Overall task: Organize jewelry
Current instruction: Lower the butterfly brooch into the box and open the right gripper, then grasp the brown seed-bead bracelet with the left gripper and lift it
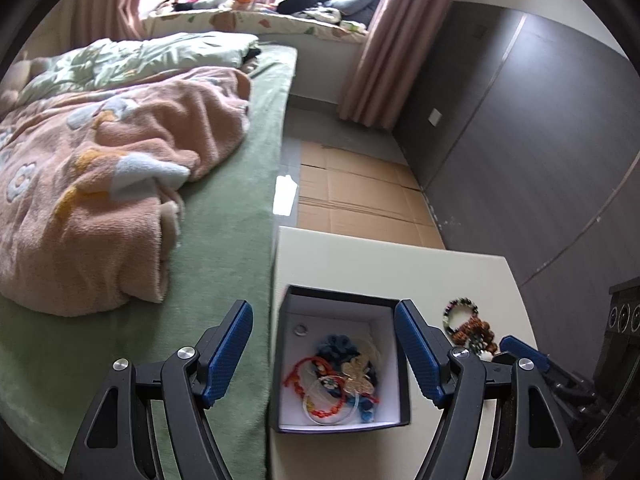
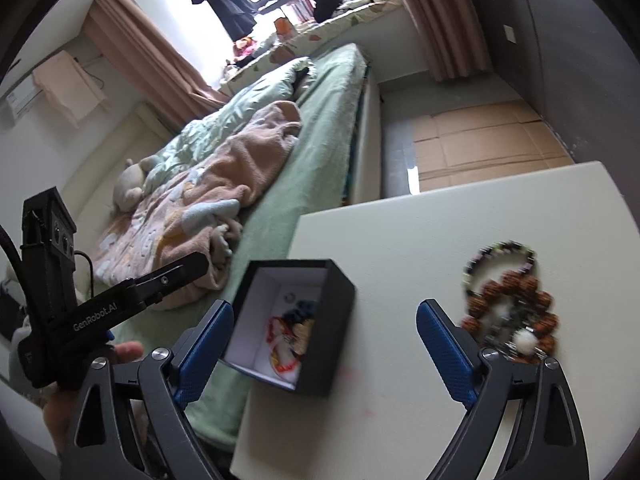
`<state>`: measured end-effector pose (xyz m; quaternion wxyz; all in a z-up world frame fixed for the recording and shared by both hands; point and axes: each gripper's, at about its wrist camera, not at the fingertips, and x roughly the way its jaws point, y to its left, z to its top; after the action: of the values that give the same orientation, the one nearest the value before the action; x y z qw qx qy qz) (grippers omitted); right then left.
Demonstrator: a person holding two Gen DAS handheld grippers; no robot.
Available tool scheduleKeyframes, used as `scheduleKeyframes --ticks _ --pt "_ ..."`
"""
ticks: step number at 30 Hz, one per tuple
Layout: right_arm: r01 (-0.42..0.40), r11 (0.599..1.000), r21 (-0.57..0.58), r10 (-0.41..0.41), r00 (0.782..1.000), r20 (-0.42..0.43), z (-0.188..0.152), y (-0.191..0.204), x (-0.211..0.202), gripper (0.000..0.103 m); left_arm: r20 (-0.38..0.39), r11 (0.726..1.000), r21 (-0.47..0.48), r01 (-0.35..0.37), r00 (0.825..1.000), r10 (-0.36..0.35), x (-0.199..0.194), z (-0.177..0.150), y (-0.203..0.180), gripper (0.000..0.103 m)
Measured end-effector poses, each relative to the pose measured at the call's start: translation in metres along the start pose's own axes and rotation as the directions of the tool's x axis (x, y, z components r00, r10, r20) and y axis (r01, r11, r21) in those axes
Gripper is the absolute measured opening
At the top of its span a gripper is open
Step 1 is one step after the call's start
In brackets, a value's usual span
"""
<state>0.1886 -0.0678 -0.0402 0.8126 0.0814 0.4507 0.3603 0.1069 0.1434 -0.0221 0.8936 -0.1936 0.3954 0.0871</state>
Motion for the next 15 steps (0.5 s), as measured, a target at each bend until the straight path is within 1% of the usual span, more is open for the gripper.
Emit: scheduleKeyframes --ticks 1,3,7,12,15 --pt "0.004 1.000 0.009 -0.004 1.000 0.002 -0.001 -0.006 -0.006 0.093 -0.002 1.000 0.010 0.004 1.000 -0.004 0.000 -0.002 -0.004 0.079" --pt "0.021 0.999 0.025 -0.021 1.000 0.006 -0.002 -0.016 -0.016 0.094 -0.002 1.000 0.023 0.012 1.000 -0.012 0.001 -0.004 -0.010 0.080" --pt "0.062 0.996 0.064 -0.062 0.998 0.006 -0.005 -0.036 -0.034 0.103 -0.012 0.998 0.050 0.031 0.999 -0.030 0.004 -0.009 -0.024 0.081" --pt "0.100 0.990 0.096 -0.101 0.995 0.007 -0.010 -0.054 -0.051 0.103 -0.029 0.994 0.091 0.061 0.998 -0.058 0.009 -0.016 -0.046 0.081" --pt "0.120 0.985 0.123 -0.121 0.993 0.000 -0.013 -0.066 -0.059 0.103 -0.040 0.991 0.099 0.085 0.996 -0.081 0.013 -0.019 -0.058 0.081"
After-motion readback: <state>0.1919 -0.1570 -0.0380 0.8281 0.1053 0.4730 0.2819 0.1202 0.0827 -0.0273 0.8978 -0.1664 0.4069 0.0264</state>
